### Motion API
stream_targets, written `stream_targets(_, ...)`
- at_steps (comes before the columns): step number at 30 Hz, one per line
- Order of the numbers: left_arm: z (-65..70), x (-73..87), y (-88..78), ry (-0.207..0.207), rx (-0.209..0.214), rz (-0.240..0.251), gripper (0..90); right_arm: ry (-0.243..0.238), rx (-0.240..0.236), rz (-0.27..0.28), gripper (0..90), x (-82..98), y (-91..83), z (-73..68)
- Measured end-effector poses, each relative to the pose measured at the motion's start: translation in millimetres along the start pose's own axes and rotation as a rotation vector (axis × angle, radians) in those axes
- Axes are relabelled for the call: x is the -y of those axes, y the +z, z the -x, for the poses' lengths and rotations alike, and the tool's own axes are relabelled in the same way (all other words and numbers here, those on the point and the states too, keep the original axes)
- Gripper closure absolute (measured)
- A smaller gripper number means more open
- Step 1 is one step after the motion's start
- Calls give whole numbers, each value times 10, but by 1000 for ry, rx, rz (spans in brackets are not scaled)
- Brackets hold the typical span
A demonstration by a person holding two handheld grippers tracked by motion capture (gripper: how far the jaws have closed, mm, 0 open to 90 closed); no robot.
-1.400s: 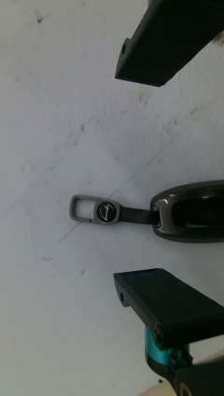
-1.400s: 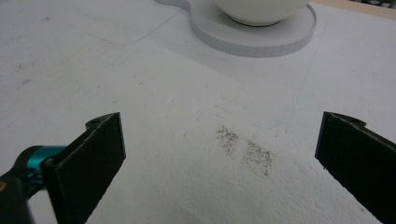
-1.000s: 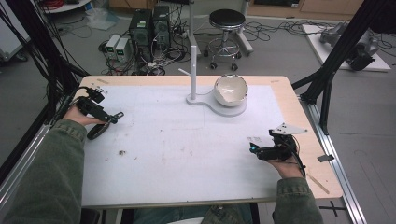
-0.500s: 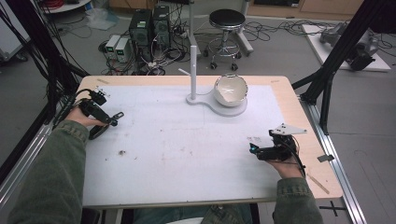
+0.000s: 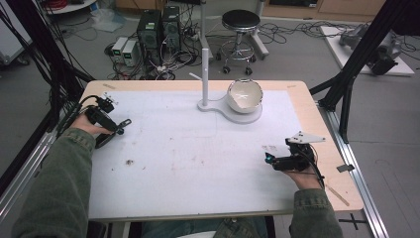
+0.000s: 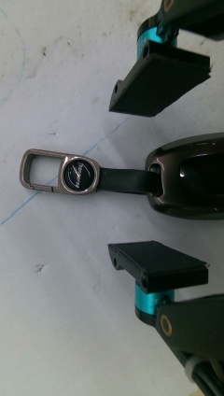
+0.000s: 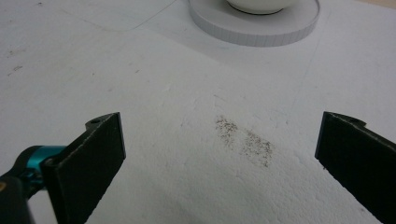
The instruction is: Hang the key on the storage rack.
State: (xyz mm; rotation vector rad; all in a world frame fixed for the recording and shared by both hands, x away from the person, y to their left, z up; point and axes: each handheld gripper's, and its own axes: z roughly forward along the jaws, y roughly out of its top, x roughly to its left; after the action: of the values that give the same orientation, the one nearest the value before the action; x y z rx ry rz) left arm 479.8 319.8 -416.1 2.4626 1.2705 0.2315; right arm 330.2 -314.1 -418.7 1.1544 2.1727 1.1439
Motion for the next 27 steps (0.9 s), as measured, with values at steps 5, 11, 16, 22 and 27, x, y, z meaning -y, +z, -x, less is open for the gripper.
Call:
stream_targets(5, -18, -1, -11, -16, -21, -18, 500, 2, 3, -5, 5, 6, 4, 0)
stream_targets(11, -11, -1, -19, -6, -13, -11, 608, 1, 3, -8, 5, 7, 7, 3)
stream_targets(16, 10, -19, -26, 14, -24, -1, 739, 0, 3, -13, 5, 8, 8, 0)
stream_targets(22, 13, -30, -20, -10, -29, -6, 812, 1, 5, -13, 5, 9, 1, 3)
stream_targets(27, 16, -31, -25, -17, -35, -6, 833, 0, 6, -13, 5, 7, -2, 0)
